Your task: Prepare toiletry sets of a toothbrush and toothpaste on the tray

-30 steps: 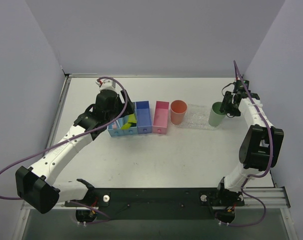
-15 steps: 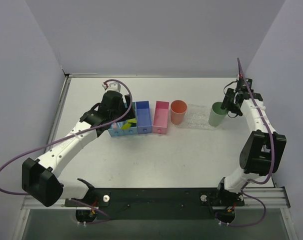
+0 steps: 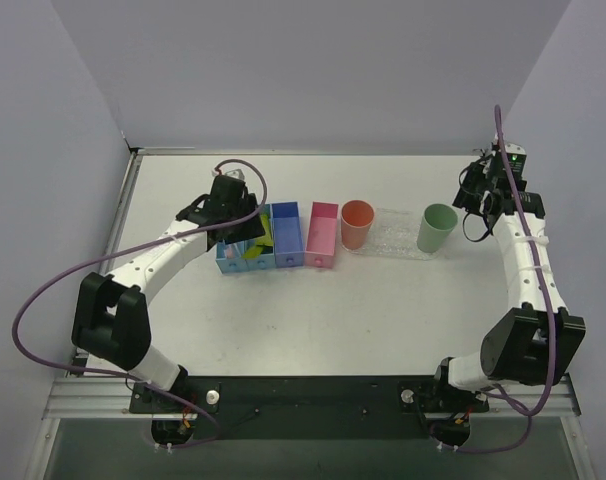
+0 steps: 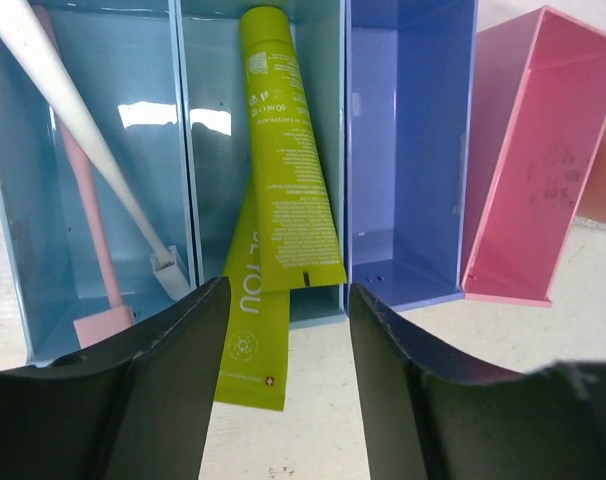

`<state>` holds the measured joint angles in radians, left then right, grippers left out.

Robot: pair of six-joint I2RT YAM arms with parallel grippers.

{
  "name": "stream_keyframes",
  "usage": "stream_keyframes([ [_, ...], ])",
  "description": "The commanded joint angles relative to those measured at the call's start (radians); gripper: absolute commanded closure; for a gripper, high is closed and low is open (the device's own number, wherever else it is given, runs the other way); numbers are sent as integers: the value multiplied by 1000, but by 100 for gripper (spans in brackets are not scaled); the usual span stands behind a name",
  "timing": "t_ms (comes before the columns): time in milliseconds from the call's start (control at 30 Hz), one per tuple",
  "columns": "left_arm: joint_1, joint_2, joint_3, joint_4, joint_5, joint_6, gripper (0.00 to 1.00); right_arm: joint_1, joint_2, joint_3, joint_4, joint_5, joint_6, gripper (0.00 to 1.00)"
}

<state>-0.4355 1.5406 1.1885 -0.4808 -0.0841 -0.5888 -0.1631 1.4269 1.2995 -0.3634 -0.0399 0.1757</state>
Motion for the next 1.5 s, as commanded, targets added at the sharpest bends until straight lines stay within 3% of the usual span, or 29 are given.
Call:
stream_keyframes([
  [0,35,39,57,73,121,9,43,2,-46,30,-5,20,-8,56],
  [867,84,185,54,56,244,-124,46,2,-46,37,11,-15,16,56],
  [1167,99,156,11,136,285,-229,53,2,-42,27,12,-11,11,57],
  [1467,101,158,-3,157,316,-279,53,2,-45,27,18,-5,8,57],
])
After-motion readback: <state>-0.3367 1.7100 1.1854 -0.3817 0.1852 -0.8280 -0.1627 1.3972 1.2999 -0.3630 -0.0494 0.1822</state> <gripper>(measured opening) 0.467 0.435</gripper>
